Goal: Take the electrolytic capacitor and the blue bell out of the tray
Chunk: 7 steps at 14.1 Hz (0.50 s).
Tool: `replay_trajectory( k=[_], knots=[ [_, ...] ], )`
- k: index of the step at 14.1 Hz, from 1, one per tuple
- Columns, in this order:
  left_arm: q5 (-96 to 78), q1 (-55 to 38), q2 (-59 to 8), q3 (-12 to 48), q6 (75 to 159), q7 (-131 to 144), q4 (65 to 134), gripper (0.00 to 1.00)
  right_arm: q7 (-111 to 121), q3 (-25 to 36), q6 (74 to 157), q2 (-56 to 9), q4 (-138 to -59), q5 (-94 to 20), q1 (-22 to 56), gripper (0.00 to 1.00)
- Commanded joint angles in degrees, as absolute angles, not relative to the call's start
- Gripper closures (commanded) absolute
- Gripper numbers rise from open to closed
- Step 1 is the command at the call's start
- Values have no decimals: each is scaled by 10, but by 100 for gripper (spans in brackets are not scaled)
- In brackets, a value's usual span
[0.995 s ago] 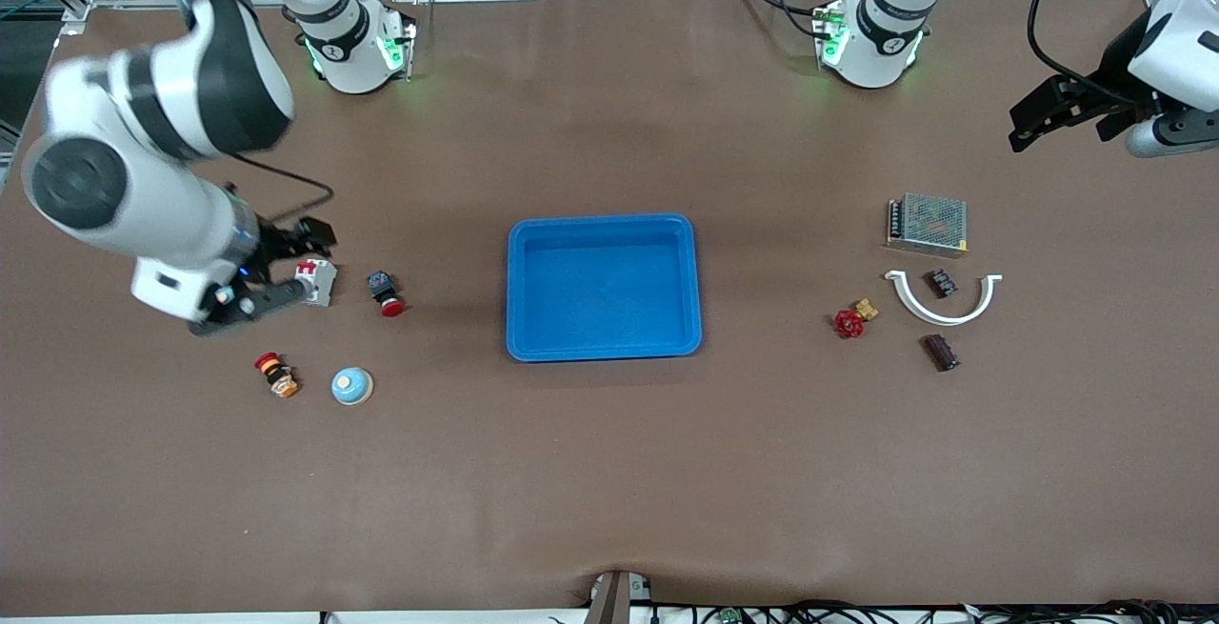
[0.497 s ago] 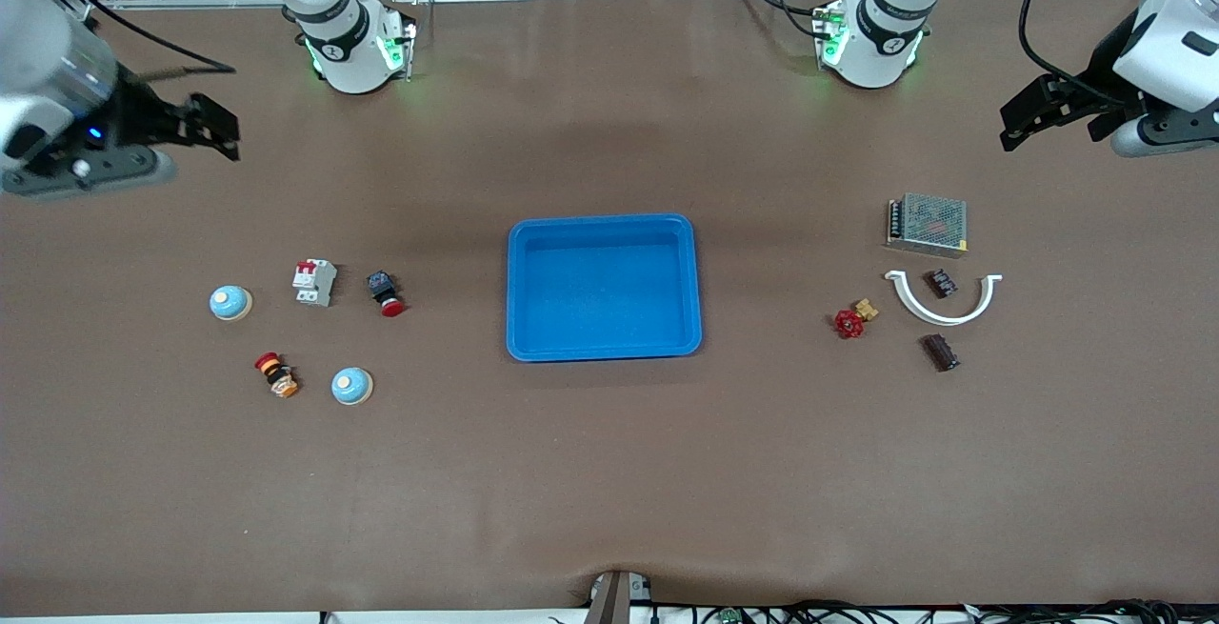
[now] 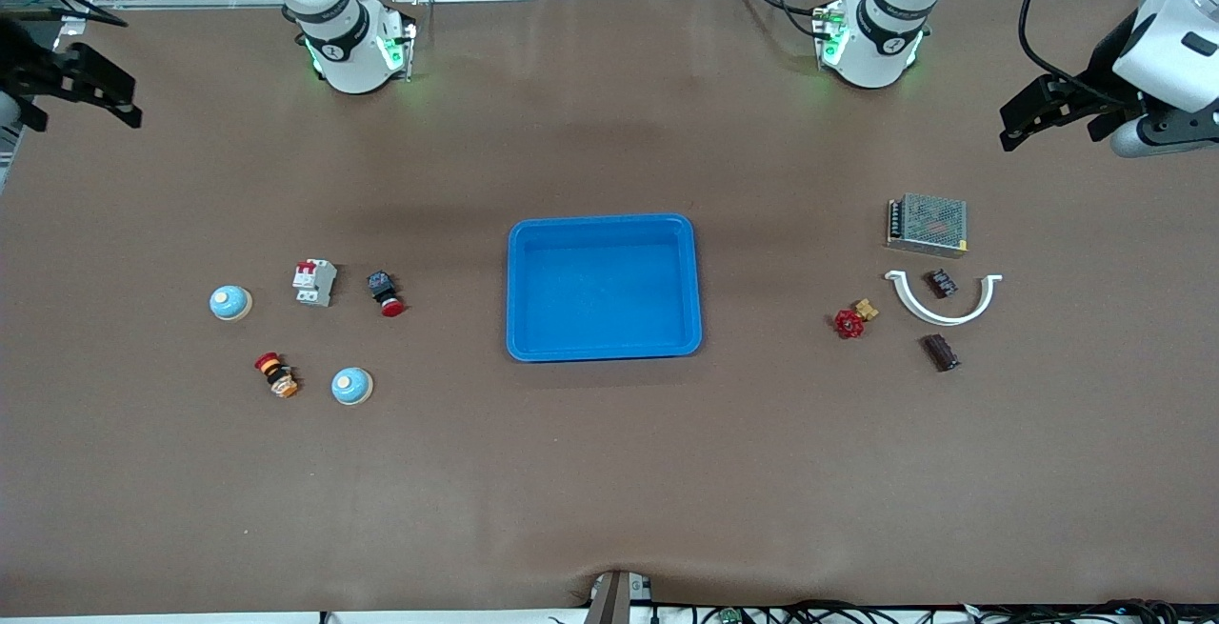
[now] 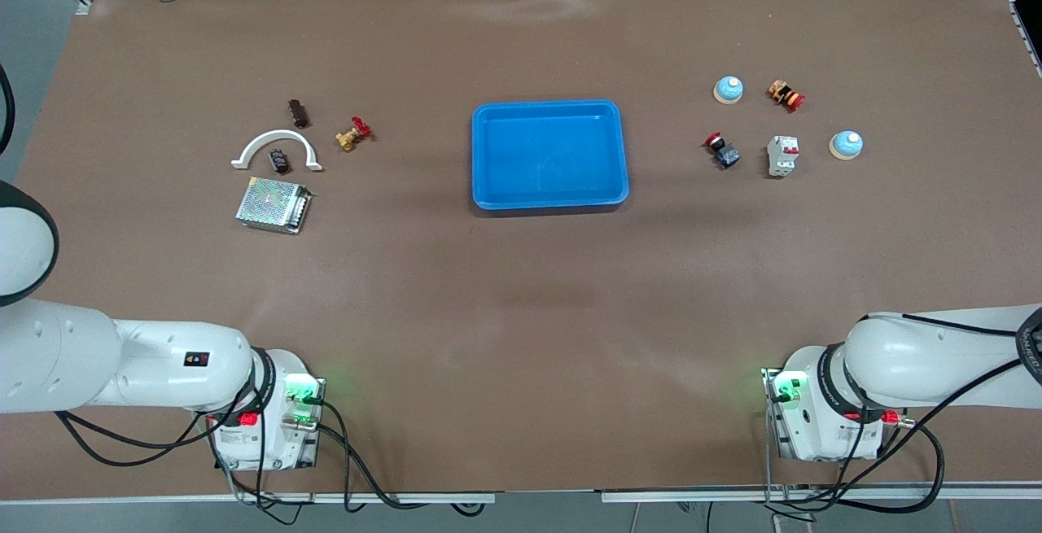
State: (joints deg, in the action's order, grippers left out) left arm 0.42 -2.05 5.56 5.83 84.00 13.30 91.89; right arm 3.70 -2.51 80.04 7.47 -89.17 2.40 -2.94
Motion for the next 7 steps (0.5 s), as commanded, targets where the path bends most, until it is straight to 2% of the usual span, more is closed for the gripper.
replay_trajectory(
  k=[1, 7],
  knots=[
    [5, -21, 60, 59, 838, 124, 921, 0, 34, -33, 799, 74, -878, 13, -48, 0],
    [5, -19, 61, 58, 838, 124, 921, 0, 34, -33, 804, 73, -853, 22, -63, 0]
  ],
)
